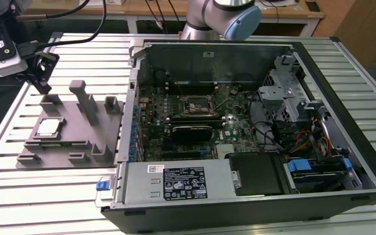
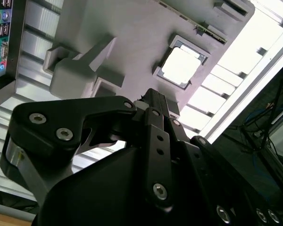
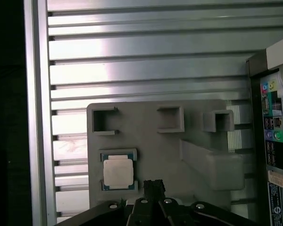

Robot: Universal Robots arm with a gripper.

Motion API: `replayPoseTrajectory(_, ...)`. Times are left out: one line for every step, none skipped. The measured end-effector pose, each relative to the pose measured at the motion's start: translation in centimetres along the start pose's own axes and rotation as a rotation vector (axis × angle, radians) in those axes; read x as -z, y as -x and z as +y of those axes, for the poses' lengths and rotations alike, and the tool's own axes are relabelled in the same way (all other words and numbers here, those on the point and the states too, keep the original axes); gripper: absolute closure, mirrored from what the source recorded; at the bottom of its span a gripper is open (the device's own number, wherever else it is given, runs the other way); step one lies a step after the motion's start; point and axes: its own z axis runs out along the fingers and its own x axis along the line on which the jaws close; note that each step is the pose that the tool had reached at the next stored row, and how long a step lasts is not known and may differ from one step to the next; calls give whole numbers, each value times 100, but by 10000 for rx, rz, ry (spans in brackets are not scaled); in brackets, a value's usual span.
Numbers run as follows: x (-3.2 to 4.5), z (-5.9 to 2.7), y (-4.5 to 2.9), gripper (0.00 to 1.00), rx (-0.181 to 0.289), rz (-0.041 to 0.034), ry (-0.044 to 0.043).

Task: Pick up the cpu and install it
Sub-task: 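Pick up the cpu and move it towards the insertion slot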

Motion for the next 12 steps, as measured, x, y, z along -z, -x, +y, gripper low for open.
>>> replayPoseTrajectory(-16, -1, -8, 89, 0, -1, 1)
replayPoseTrajectory(-31, -3, -19, 89, 0, 1, -1)
replayPoseTrajectory(-46, -4, -31, 89, 0, 0, 0)
replayPoseTrajectory(-60, -6, -42, 89, 0, 0, 0)
replayPoseTrajectory(-73, -12, -51, 89, 0, 0, 0)
replayPoseTrajectory(-85, -21, -59, 89, 2, 1, 0)
replayPoseTrajectory(-96, -34, -67, 89, 1, 1, 0)
replayPoseTrajectory(-107, -51, -73, 89, 1, 0, 1)
replayPoseTrajectory(-127, -92, -80, 89, 1, 0, 0)
replayPoseTrajectory(-139, -116, -81, 89, 0, 0, 0)
replayPoseTrajectory(-155, -138, -83, 89, 0, 0, 0)
replayPoseTrajectory(-172, -157, -84, 89, 0, 1, 0)
